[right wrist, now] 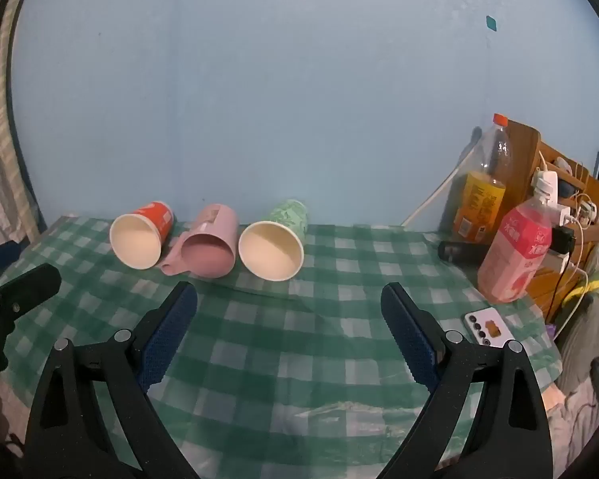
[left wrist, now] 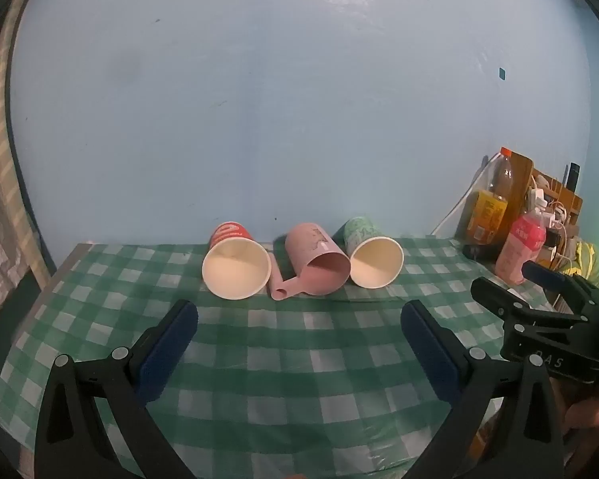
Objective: Flip cup upside down
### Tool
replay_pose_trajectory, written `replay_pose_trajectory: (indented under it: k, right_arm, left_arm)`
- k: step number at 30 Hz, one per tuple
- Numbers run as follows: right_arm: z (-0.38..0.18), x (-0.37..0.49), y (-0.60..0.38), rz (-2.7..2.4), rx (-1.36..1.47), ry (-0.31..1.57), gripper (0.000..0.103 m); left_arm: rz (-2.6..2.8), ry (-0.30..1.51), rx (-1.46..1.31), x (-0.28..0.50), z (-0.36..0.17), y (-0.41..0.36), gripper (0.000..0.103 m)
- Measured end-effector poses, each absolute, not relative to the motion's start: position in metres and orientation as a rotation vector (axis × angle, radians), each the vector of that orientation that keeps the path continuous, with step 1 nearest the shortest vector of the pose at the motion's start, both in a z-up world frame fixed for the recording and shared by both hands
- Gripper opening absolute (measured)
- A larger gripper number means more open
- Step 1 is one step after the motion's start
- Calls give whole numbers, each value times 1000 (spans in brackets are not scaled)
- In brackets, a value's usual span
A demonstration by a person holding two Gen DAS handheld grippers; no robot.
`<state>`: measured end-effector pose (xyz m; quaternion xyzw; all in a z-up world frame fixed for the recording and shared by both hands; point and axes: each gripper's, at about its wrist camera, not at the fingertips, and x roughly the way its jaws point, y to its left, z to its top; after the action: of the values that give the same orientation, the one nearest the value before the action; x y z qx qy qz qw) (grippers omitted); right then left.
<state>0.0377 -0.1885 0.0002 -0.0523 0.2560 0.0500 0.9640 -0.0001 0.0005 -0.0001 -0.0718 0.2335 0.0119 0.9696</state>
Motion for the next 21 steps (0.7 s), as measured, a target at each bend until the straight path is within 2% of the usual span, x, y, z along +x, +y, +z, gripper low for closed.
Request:
replay_pose_trajectory:
  k: [21]
  right_arm:
    - [-3, 38, -188, 102, -99, 527, 92]
  left_arm:
    - [25, 450, -107, -2, 1, -7, 103]
